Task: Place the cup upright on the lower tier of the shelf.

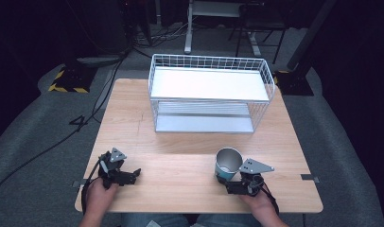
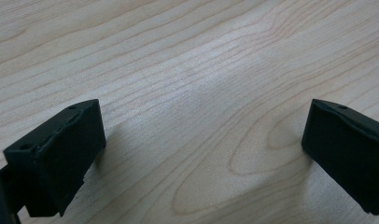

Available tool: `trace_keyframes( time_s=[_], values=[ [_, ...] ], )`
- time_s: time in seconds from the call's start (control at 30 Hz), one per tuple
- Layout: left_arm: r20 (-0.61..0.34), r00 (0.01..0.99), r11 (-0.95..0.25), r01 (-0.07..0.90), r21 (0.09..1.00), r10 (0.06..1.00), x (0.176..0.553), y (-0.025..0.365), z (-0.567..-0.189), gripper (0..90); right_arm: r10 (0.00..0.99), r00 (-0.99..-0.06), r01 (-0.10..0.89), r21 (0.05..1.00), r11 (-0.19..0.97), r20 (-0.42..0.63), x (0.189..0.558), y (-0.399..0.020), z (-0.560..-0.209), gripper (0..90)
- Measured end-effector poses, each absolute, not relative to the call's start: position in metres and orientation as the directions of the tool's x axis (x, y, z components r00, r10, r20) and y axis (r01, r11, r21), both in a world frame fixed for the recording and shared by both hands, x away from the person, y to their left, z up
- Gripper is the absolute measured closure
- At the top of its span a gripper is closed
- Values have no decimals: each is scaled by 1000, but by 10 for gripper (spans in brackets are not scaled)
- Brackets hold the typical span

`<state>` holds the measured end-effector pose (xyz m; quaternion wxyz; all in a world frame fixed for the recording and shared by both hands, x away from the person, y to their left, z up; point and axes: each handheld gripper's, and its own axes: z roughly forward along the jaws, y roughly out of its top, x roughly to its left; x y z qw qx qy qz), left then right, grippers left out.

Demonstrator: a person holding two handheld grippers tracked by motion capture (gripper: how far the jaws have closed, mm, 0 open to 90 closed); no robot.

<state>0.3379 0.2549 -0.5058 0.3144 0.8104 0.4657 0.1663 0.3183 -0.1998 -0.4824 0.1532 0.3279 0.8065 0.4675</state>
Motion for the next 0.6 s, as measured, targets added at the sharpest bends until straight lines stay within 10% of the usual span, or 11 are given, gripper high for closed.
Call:
trace_keyframes(
  time_s=[0.6],
  values=[
    [-23, 511, -369, 650, 665, 859, 338, 255, -506, 0, 738, -672, 404, 867, 292, 64, 356, -189, -458, 236]
  ],
)
